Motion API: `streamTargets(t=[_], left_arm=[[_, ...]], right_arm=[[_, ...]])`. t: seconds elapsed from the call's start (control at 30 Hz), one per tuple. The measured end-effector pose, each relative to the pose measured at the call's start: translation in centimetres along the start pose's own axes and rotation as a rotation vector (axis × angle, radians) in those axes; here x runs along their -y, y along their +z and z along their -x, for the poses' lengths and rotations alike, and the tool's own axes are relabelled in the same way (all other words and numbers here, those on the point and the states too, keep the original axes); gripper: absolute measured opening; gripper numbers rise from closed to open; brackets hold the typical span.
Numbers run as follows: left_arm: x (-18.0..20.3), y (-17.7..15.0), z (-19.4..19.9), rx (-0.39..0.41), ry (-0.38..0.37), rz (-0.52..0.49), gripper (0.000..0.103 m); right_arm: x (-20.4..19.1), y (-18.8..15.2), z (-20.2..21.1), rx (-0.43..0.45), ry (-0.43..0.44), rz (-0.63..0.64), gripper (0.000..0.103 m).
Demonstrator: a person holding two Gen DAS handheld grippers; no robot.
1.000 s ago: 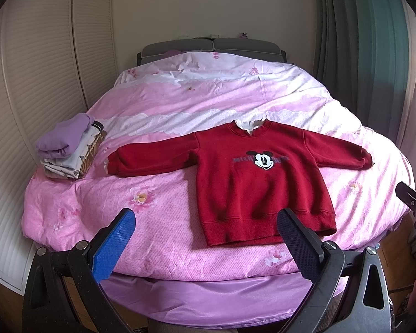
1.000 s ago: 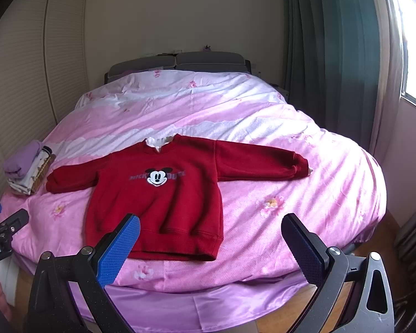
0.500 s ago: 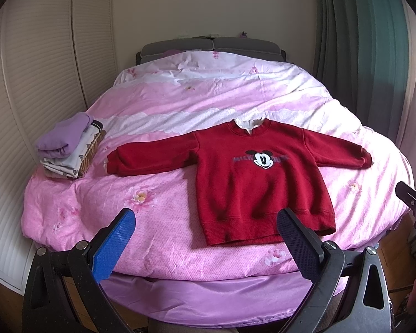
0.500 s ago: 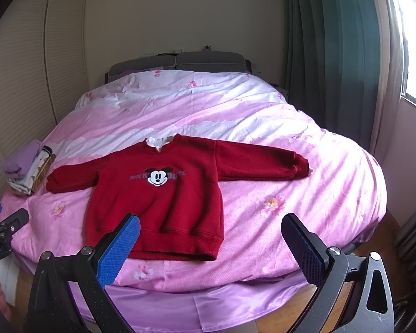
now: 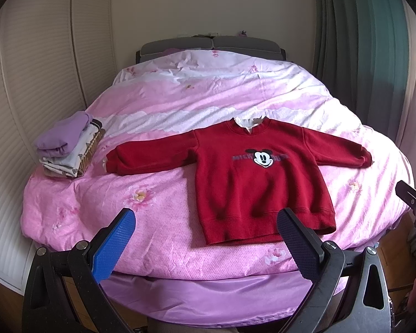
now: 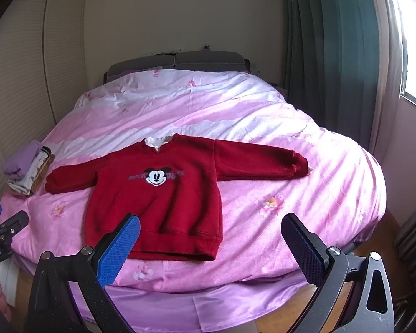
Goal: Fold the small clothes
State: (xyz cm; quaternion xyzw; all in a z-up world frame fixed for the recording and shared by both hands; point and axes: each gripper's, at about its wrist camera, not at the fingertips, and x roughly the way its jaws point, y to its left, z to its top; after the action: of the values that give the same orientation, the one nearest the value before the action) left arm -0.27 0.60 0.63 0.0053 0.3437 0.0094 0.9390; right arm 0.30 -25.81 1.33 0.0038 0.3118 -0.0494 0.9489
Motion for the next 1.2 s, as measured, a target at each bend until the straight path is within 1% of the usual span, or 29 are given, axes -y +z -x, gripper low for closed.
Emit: streamTargets(t=[1.0, 1.1, 1.2], left_arm=[[0.0, -0.3, 0.0, -0.001, 0.005, -0.001, 0.103], [0.5, -0.3, -0.5, -0.005, 0.015, -0.012, 0.103], [1.6, 0.4, -1.8, -0.016, 0.001, -0.007, 0.103]], right_arm=[[0.0, -0.1, -0.3, 0.0, -0.003, -0.009, 0.103], [0.5, 0.0, -0.7, 0.005, 0.002, -0.039, 0.103], [1.2, 0.3, -0.8, 0.033, 0.008, -0.065, 0.103]])
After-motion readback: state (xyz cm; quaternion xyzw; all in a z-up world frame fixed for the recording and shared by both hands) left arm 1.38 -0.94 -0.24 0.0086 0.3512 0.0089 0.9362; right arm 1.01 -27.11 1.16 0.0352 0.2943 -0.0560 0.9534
